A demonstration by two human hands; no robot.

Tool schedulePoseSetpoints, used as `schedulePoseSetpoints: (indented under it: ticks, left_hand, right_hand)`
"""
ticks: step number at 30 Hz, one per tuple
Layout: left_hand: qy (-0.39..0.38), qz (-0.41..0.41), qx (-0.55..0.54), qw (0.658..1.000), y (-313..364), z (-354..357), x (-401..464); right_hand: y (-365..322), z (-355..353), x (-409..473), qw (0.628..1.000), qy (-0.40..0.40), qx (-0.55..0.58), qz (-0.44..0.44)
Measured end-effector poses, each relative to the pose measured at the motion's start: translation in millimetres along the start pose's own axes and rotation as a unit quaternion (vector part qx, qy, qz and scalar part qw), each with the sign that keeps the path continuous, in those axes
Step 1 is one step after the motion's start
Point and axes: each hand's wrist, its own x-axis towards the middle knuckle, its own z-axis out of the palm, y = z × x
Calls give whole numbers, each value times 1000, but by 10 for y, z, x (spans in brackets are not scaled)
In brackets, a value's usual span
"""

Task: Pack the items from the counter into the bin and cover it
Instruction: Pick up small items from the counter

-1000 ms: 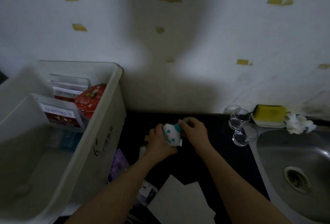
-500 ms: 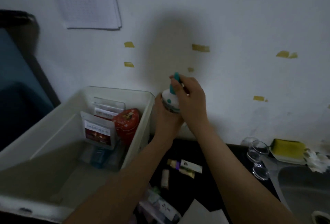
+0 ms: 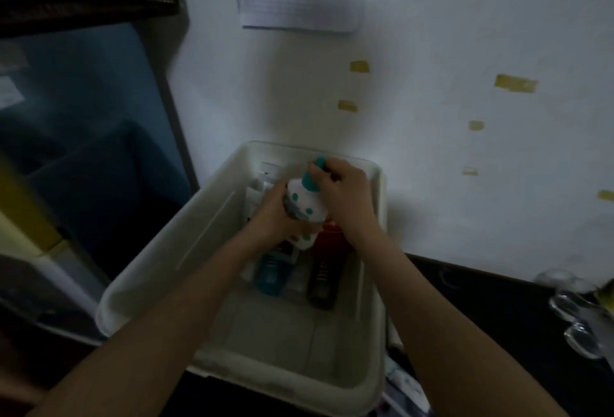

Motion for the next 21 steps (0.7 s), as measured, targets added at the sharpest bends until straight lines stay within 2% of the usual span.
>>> schedulePoseSetpoints:
  ticks: [2, 4, 7, 11, 13, 15, 17, 21]
  left_hand:
    - [-69, -10, 9, 998, -235, -184, -29]
    - [-127, -40, 73, 988, -437, -318, -4]
    - [-187, -81, 171, 964, -731, -331, 97]
    - [-249, -111, 238, 932, -990, -168, 206]
    - [-291, -109, 301, 901, -1107, -130, 255]
    - [-312, -106, 352, 876, -1184, -136, 288]
    - [-314, -106, 367, 869, -1215, -139, 325]
    - [-303, -77, 366, 876, -1179, -112, 369]
  right_hand:
    - [130, 227, -40, 996, -52, -68, 19]
    - [271, 397, -88, 983, -114, -141, 40]
    - [478, 528, -196, 957, -189, -205, 83]
    - [588, 493, -240, 936, -233, -248, 91]
    - [635, 491, -213, 912, -272, -284, 119]
    - [695, 503, -198, 866, -325, -349, 149]
    - [739, 508, -202, 824, -364, -399, 173]
    - [746, 500, -217, 790, -382, -431, 212]
